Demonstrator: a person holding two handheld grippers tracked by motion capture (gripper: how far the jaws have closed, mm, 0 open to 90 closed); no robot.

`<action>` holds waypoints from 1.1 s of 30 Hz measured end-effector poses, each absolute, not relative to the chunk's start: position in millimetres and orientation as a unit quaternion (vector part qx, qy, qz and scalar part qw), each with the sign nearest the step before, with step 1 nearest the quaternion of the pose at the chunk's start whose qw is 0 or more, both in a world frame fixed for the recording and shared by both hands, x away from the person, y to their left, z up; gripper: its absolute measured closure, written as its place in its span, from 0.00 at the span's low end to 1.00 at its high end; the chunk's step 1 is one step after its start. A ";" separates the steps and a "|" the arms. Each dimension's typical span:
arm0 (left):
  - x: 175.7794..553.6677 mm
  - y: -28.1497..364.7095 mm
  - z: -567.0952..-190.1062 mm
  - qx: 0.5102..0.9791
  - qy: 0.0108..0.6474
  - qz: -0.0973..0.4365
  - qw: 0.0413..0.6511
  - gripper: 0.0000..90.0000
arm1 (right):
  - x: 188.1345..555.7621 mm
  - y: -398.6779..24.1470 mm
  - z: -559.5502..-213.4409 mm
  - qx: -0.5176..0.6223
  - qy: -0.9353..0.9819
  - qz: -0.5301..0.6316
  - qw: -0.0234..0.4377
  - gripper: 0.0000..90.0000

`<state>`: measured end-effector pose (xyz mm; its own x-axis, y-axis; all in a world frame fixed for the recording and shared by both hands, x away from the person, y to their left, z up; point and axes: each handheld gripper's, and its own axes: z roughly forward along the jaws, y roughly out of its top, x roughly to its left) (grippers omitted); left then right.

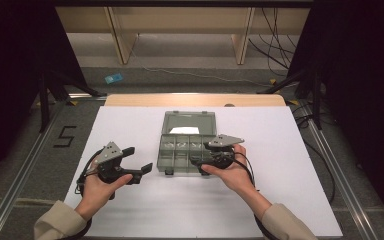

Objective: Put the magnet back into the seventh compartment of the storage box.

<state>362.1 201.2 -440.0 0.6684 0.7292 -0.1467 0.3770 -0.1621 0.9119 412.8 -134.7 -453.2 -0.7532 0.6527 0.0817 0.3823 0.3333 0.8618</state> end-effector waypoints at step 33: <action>363.4 201.9 -442.0 0.742 0.377 0.156 0.532 0.10 | 392.9 -204.6 -446.7 0.382 0.751 0.507 0.179 0.20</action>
<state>363.4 201.9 -442.0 0.6667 0.7258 -0.1694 0.3932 -0.1494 0.9072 392.9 -204.6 -446.7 -0.6437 0.7560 0.1190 0.3933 0.1934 0.8988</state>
